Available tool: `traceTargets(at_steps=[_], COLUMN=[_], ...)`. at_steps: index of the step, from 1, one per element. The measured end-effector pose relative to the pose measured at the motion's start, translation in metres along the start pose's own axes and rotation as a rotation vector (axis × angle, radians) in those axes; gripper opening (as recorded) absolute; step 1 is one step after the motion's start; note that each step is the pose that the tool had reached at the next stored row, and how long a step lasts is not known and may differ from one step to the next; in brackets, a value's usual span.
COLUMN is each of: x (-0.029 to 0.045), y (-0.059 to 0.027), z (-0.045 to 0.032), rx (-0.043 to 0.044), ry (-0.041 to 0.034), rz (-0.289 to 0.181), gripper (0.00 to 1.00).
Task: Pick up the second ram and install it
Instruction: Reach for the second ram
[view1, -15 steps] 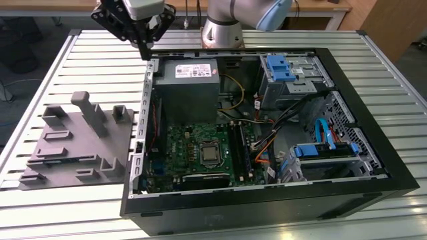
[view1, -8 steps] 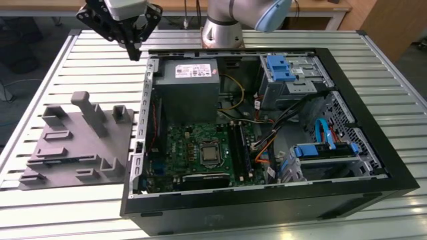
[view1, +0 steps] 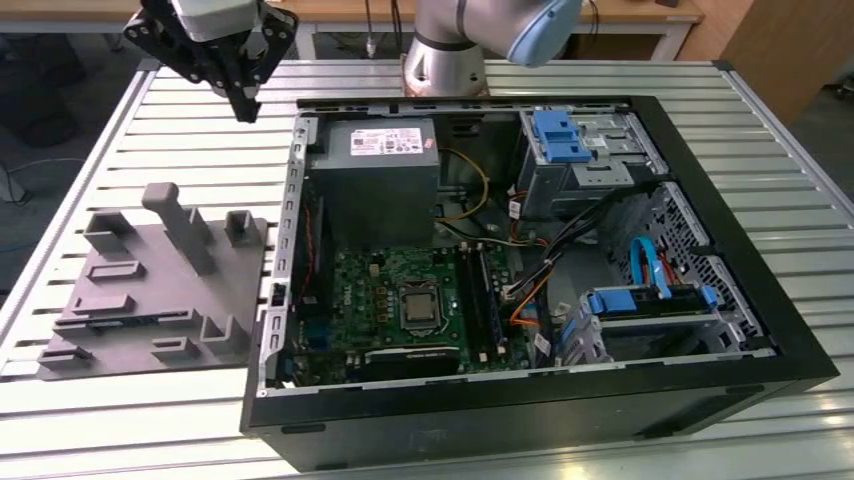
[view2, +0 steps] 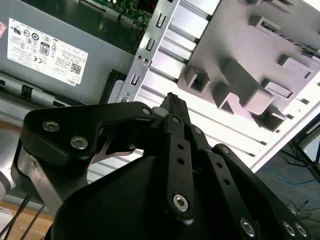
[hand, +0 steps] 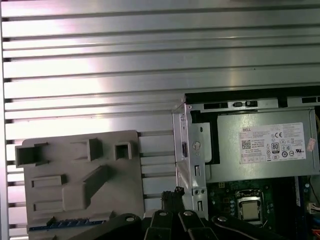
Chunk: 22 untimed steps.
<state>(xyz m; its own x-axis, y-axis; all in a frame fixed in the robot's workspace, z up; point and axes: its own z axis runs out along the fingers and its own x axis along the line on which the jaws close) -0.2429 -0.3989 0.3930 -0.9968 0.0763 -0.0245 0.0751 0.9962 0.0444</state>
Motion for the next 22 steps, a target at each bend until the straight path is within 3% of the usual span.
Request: traceTargets(at_steps=[22], x=[0.051], y=[-0.0039], z=[-0.0008], rx=[0.0], ry=[0.0], rz=[0.0], gripper=[0.1])
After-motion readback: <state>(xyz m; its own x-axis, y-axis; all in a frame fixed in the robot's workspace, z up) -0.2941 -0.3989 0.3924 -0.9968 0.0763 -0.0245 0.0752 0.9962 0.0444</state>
